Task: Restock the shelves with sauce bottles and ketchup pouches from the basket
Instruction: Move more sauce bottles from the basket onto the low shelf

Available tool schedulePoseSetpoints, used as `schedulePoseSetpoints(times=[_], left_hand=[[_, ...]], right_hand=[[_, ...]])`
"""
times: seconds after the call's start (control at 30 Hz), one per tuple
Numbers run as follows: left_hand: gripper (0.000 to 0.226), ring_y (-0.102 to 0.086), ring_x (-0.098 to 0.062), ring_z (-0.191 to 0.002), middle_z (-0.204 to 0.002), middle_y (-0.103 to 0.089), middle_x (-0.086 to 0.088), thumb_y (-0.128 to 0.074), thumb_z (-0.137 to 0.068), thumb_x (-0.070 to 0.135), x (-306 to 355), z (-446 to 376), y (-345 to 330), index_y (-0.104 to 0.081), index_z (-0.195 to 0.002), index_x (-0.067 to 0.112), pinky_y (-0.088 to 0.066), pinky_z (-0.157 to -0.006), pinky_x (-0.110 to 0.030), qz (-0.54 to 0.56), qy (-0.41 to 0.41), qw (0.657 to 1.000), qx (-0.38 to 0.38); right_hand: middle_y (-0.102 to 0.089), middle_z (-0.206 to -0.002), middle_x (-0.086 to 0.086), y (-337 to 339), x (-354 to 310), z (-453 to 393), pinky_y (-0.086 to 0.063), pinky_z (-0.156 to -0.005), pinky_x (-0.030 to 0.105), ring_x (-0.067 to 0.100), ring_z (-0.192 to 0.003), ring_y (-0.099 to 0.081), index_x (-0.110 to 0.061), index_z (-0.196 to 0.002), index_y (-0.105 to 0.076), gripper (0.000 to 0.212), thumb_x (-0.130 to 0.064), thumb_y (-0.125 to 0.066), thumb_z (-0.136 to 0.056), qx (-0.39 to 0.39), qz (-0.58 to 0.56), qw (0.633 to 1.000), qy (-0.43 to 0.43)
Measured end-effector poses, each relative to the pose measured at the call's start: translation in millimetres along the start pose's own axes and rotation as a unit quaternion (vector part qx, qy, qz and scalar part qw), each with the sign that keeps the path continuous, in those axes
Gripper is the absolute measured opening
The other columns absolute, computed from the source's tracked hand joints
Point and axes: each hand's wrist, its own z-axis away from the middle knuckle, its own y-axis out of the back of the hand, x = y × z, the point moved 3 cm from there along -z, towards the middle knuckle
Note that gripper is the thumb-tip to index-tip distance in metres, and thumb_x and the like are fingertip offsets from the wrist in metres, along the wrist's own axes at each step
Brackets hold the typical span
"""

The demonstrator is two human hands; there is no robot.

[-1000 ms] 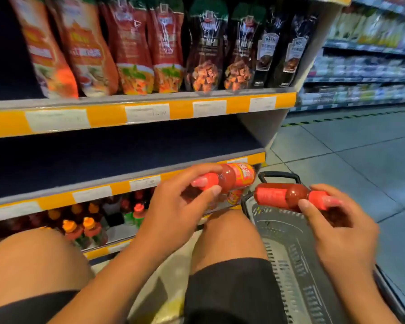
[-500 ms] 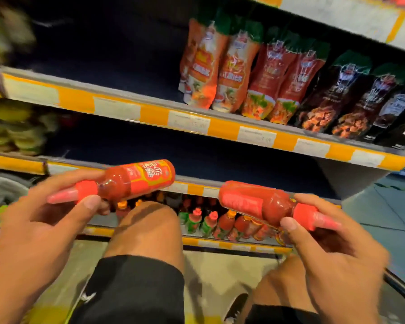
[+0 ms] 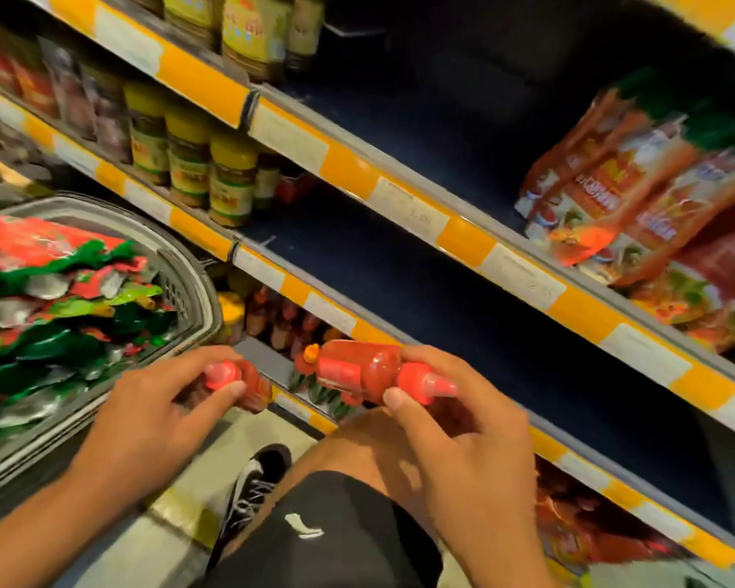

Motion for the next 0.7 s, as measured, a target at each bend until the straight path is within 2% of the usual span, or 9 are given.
schedulePoseSetpoints(times=[0.03, 0.1, 0.23, 0.33, 0.43, 0.5, 0.57, 0.6, 0.7], left_hand=[[0.031, -0.066, 0.006, -0.085, -0.107, -0.067, 0.032, -0.058, -0.087, 0.064, -2.8, 2.1, -5.4, -0.063, -0.116, 0.053, -0.05, -0.069, -0.017, 0.0, 0.012, 1.0, -0.008], [0.022, -0.065, 0.005, -0.077, -0.1, -0.067, 0.036, -0.06, -0.087, 0.056, -12.4, 5.8, -19.7, -0.061, -0.109, 0.059, -0.046, -0.063, -0.01, 0.0, 0.025, 0.999, -0.024], [0.027, -0.064, 0.005, -0.075, -0.084, -0.067, 0.035, -0.08, -0.086, 0.033, -54.8, 10.0, -56.1, -0.066, -0.099, 0.051, -0.042, -0.06, -0.007, -0.02, 0.103, 0.994, -0.02], [0.029, -0.061, 0.007, -0.066, -0.072, -0.065, 0.03, -0.086, -0.08, 0.023, -87.8, 12.4, -82.3, -0.072, -0.098, 0.039, -0.041, -0.057, -0.008, -0.022, 0.155, 0.988, -0.006], [0.03, -0.06, 0.0, -0.061, -0.067, -0.064, 0.019, -0.086, -0.08, 0.024, -112.5, 10.6, -99.5, -0.071, -0.103, 0.036, -0.052, -0.059, -0.028, -0.007, 0.197, 0.98, 0.022], [0.026, -0.06, -0.001, -0.062, -0.067, -0.061, 0.019, -0.084, -0.083, 0.029, -127.1, 5.3, -108.3, -0.072, -0.105, 0.036, -0.049, -0.058, -0.025, 0.0, 0.234, 0.972, 0.032], [0.023, -0.061, 0.001, -0.064, -0.069, -0.063, 0.019, -0.081, -0.086, 0.032, -138.1, -3.1, -115.8, -0.071, -0.105, 0.036, -0.043, -0.057, -0.016, 0.016, 0.26, 0.965, 0.039], [0.021, -0.062, 0.001, -0.065, -0.07, -0.064, 0.018, -0.08, -0.087, 0.032, -142.7, -7.8, -118.9, -0.07, -0.104, 0.037, -0.043, -0.057, -0.016, 0.024, 0.271, 0.961, 0.044], [0.017, -0.068, -0.013, -0.079, -0.083, -0.071, 0.013, -0.074, -0.091, 0.038, -155.8, -23.0, -128.0, -0.07, -0.107, 0.037, -0.049, -0.066, -0.029, 0.034, 0.309, 0.949, 0.049]], right_hand=[[-0.07, -0.115, -0.026, -16.7, 3.2, -4.6, -0.055, -0.088, 0.03, 0.002, -0.111, -0.066, -0.048, -0.115, -0.071, 0.033, -0.045, -0.074, -0.083, -0.028, 0.012, 0.999, -0.009], [-0.068, -0.112, -0.03, -49.2, 12.2, -13.7, -0.053, -0.085, 0.025, -0.004, -0.106, -0.065, -0.052, -0.116, -0.067, 0.033, -0.054, -0.069, -0.083, -0.071, 0.056, 0.996, -0.024], [-0.071, -0.096, -0.025, -106.5, 41.5, -33.7, -0.051, -0.081, 0.02, -0.005, -0.095, -0.064, -0.043, -0.106, -0.071, 0.024, -0.034, -0.076, -0.084, -0.096, 0.07, 0.992, -0.047], [-0.07, -0.086, -0.024, -140.9, 62.2, -49.9, -0.055, -0.079, 0.03, -0.001, -0.086, -0.065, -0.051, -0.09, -0.068, 0.023, -0.03, -0.075, -0.086, -0.123, 0.111, 0.982, -0.087], [-0.073, -0.084, -0.018, -171.3, 76.5, -66.8, -0.056, -0.081, 0.04, 0.01, -0.086, -0.067, -0.041, -0.086, -0.071, 0.009, -0.033, -0.067, -0.085, -0.162, 0.153, 0.968, -0.116], [-0.071, -0.082, -0.016, -188.3, 81.9, -81.7, -0.057, -0.08, 0.04, 0.016, -0.087, -0.067, -0.039, -0.082, -0.067, 0.006, -0.033, -0.068, -0.084, -0.148, 0.175, 0.965, -0.129], [-0.07, -0.077, -0.014, -206.7, 88.2, -94.6, -0.057, -0.077, 0.041, 0.017, -0.083, -0.066, -0.038, -0.076, -0.067, 0.012, -0.028, -0.068, -0.083, -0.159, 0.188, 0.96, -0.133], [-0.069, -0.076, -0.014, -215.7, 92.6, -98.9, -0.057, -0.075, 0.041, 0.018, -0.081, -0.065, -0.037, -0.074, -0.068, 0.014, -0.026, -0.068, -0.083, -0.165, 0.197, 0.957, -0.134], [-0.068, -0.079, -0.014, -234.1, 111.6, -102.8, -0.057, -0.077, 0.039, 0.018, -0.083, -0.065, -0.033, -0.082, -0.07, 0.007, -0.027, -0.069, -0.085, -0.154, 0.201, 0.957, -0.139]])
